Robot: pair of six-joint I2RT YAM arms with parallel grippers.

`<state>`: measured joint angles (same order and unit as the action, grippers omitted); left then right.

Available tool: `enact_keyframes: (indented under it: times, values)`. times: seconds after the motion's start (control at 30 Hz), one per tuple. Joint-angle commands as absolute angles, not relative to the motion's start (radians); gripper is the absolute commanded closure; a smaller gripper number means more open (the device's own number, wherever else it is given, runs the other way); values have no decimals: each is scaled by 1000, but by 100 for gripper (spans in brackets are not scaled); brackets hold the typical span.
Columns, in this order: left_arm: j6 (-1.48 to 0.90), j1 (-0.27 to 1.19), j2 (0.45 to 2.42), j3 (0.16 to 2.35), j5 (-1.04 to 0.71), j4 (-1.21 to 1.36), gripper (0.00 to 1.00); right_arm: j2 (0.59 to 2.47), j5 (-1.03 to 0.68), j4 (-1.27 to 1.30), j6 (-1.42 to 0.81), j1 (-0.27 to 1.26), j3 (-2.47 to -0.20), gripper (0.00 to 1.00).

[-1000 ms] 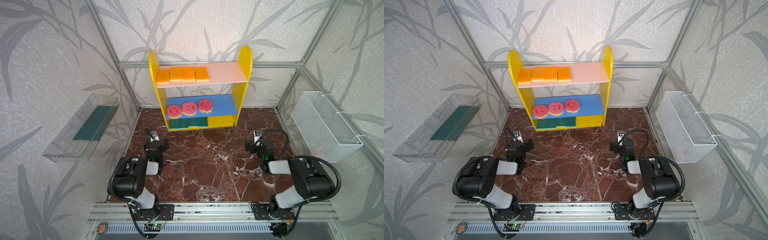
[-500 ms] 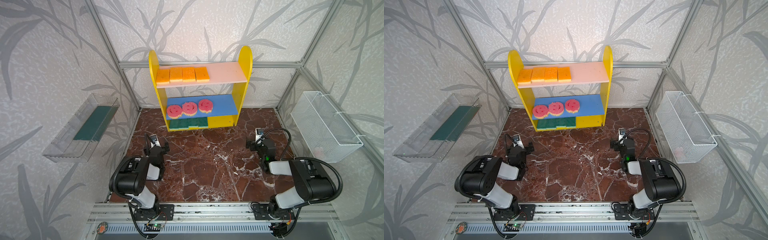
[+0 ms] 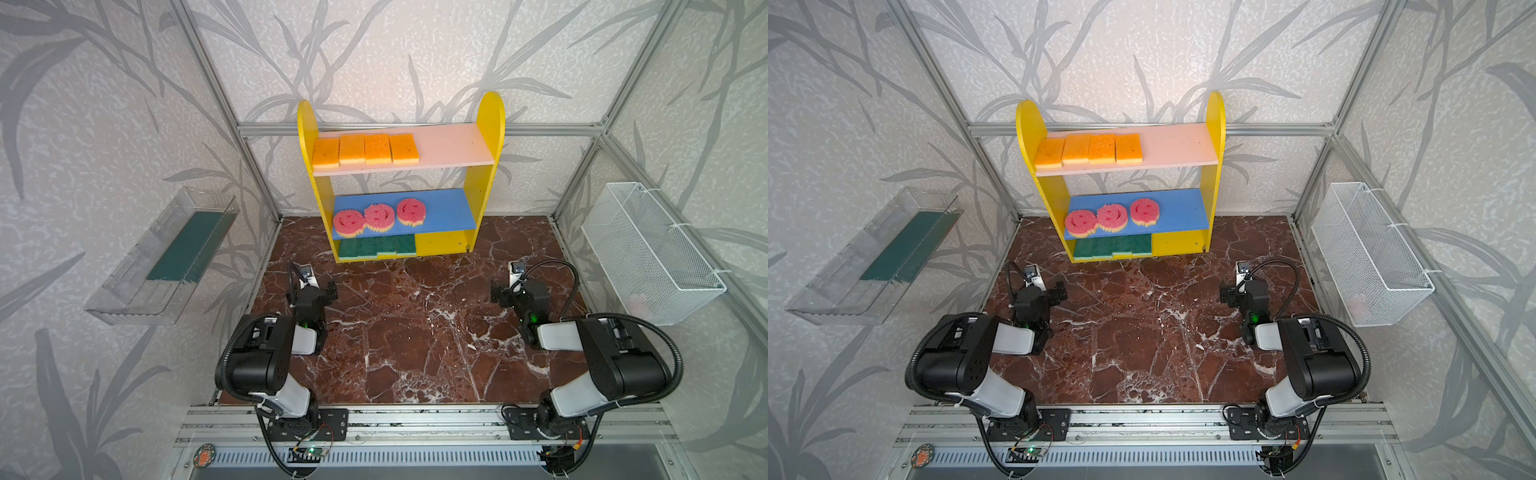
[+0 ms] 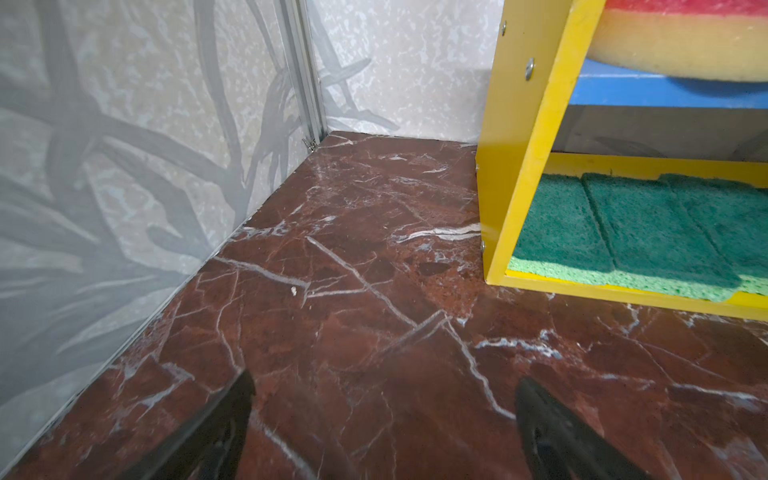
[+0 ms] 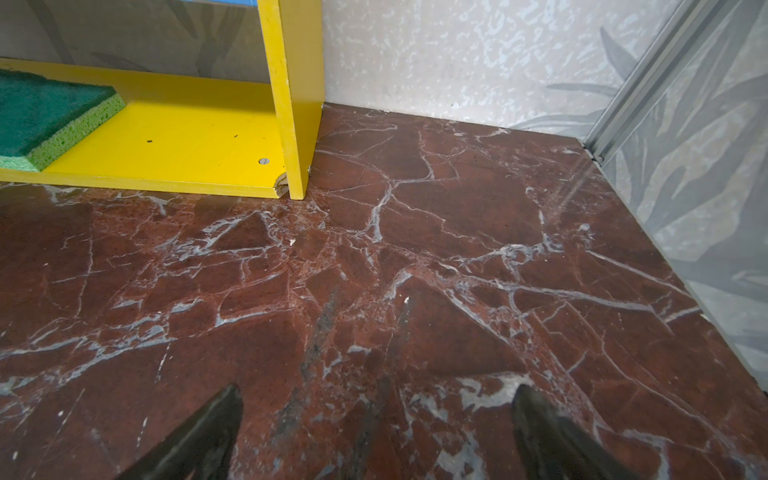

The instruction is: Place and organize the cleaning sponges onto the shelf

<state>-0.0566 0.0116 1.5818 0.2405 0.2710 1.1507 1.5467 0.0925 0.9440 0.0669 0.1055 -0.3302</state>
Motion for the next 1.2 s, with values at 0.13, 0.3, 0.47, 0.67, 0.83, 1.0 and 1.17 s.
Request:
enact_keyframes:
  times: [0.13,0.3,0.47,0.67,0.83,1.0,1.17]
  values:
    - [-49,35,1563,332,339,1022,1,1552,155,1034,41,110,-321,1]
    - [-36,32,1590,320,346,1099,1,1545,144,876,48,116,-392,1]
    - [-36,45,1578,322,369,1087,1,1521,196,991,27,115,-313,1]
    - [-23,50,1601,266,379,1216,1,1548,225,1091,15,115,-278,1]
    - [-50,39,1573,329,367,1055,1,1547,153,878,48,115,-395,1]
    - [-36,46,1577,347,366,1029,1,1530,189,911,36,121,-360,1]
    - [-33,48,1616,196,359,1366,1,1528,206,990,30,121,-317,1]
